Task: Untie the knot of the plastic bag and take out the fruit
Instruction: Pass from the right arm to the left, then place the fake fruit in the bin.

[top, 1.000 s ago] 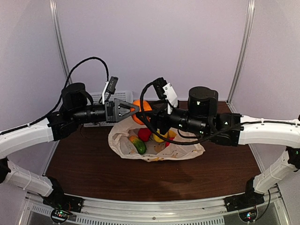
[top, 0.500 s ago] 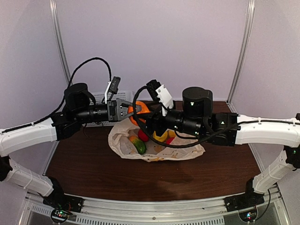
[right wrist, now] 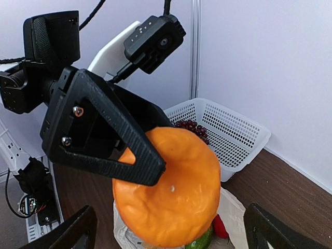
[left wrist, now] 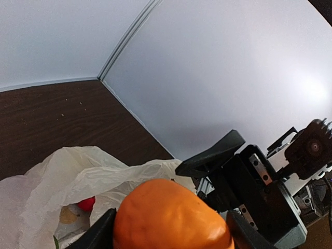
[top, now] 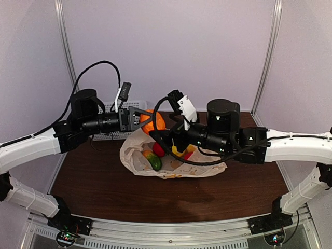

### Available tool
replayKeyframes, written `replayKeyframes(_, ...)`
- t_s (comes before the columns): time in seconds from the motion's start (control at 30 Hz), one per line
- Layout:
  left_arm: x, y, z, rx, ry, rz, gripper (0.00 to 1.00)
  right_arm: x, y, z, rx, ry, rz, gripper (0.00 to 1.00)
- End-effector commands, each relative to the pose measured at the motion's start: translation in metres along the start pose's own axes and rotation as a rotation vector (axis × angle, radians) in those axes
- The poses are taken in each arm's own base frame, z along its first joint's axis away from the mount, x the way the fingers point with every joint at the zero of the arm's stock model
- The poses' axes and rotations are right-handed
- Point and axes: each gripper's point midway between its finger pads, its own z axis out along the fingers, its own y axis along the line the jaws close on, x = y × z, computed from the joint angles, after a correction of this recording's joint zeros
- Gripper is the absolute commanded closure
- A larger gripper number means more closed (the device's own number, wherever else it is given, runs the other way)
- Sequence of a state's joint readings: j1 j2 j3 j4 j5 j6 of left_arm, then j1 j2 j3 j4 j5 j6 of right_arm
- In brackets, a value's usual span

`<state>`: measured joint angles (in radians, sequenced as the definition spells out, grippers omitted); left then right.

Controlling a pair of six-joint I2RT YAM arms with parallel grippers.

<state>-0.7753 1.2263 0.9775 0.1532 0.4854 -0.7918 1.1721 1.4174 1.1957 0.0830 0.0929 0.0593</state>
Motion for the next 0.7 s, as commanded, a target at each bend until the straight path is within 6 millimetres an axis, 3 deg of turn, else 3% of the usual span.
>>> replayKeyframes(0.0, -0.042, 0.001, -0.018, -0.082, -0.090, 0.108, 0.52, -0.012, -0.008, -0.019, 0.033, -0.047, 0.033, 0.01)
replayKeyframes(0.17, -0.075, 0.038, -0.045, -0.201, -0.147, 0.139, 0.53, -0.015, -0.024, -0.030, 0.110, -0.060, 0.062, 0.01)
replayKeyframes(0.3, -0.087, 0.113, -0.072, -0.390, -0.143, 0.092, 0.56, -0.014, -0.042, -0.037, 0.204, -0.047, 0.076, 0.01)
replayKeyframes(0.47, -0.088, 0.205, -0.099, -0.612, -0.134, 0.036, 0.57, -0.009, -0.063, -0.046, 0.307, -0.018, 0.080, 0.01)
replayKeyframes(0.53, -0.085, 0.236, -0.105, -0.669, -0.129, 0.011, 0.57, -0.005, -0.071, -0.051, 0.339, -0.003, 0.085, 0.01)
replayKeyframes(0.67, -0.088, 0.278, -0.104, -0.715, -0.118, -0.006, 0.59, -0.006, -0.082, -0.061, 0.361, -0.014, 0.119, 0.01)
